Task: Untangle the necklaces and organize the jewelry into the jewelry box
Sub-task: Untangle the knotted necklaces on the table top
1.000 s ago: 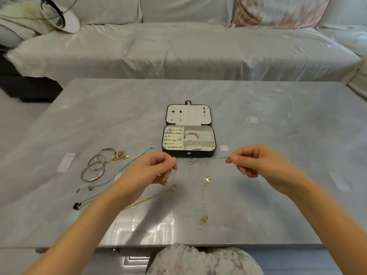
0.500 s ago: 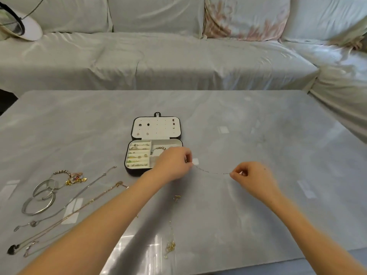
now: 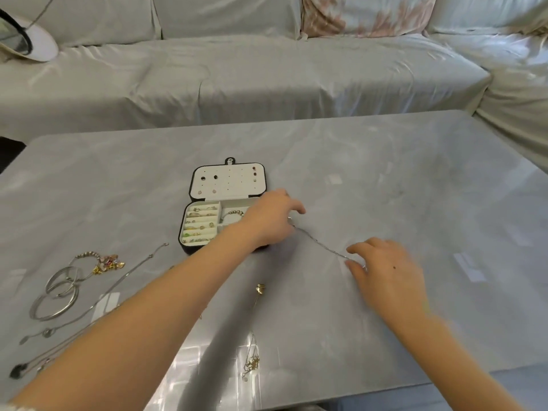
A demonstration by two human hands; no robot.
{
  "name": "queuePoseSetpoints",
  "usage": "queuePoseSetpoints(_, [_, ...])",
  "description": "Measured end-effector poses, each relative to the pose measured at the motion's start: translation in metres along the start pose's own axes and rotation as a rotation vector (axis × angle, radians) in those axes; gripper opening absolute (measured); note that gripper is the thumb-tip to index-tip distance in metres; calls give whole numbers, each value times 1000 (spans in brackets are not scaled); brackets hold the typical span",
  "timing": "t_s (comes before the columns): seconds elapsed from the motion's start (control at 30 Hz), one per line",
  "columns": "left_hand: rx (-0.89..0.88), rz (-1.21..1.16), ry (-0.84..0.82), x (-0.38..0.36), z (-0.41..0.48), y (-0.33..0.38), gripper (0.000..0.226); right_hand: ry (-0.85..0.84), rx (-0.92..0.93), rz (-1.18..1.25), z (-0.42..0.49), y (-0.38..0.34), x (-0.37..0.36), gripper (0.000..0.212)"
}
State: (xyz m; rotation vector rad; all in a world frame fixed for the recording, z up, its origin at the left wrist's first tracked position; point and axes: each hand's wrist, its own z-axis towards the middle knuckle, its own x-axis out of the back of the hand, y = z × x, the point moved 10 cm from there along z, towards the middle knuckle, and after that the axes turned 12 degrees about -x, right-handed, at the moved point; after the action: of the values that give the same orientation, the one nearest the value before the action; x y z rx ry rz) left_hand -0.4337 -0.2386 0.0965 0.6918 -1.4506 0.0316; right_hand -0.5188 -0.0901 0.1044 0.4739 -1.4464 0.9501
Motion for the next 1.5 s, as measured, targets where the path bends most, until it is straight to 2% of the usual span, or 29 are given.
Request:
queuePoseSetpoints(0.03, [11,-26,51,10,-14,0,33,-4,56,114,-7,-17,3,18])
queuePoseSetpoints(0.1, [37,-63,100,24,-43,-2,26,-167,179,244,-21,-55,-17,26])
queuePoseSetpoints(0.13, [64,-98,116,27,-58,-6,23,-252,232,201,-26,-72,-36,32])
queuePoseSetpoints(0.2, [142,-207,154,28,-85,-18,18,-310,339,65,-33,-98,-64,37])
queuePoseSetpoints(0.3, [235,-337,228,22,-118,-34,16,-292,453,28,-36,-120,-78,26])
queuePoseSetpoints(0.47, [342,-567,253,-17,-149,-42,17,-377,573,29,-45,-129,-80,14])
queuePoseSetpoints(0.53, [356,-664,257,-32,-149,-38,22,-382,551,68,-48,-127,-74,17])
queuePoseSetpoints(0.6, [335,-829,231,-45,-148,-26,30,-405,441,160,-48,-122,-58,19])
queuePoseSetpoints(0.7, [198,-1158,172,-53,-143,2,40,-378,285,342,-43,-116,-12,15])
queuePoseSetpoints(0.77, [124,-1228,132,-49,-142,17,34,-364,211,510,-39,-112,21,16])
queuePoseSetpoints(0.97, [67,-1271,130,-36,-140,33,10,-430,44,1120,-34,-98,97,19])
queuePoseSetpoints(1.1, [81,-1216,149,-25,-140,27,16,-356,-116,1332,-26,-58,107,19])
queuePoseSetpoints(1.23, [135,-1105,131,-17,-126,13,25,-306,-264,1385,-28,-8,79,17])
queuePoseSetpoints(1.37, [210,-917,131,-17,-90,-1,23,-286,-403,1364,-35,34,35,17])
queuePoseSetpoints(1.5, [192,-523,172,-20,-46,-7,19,-221,-483,1153,-36,71,-7,16])
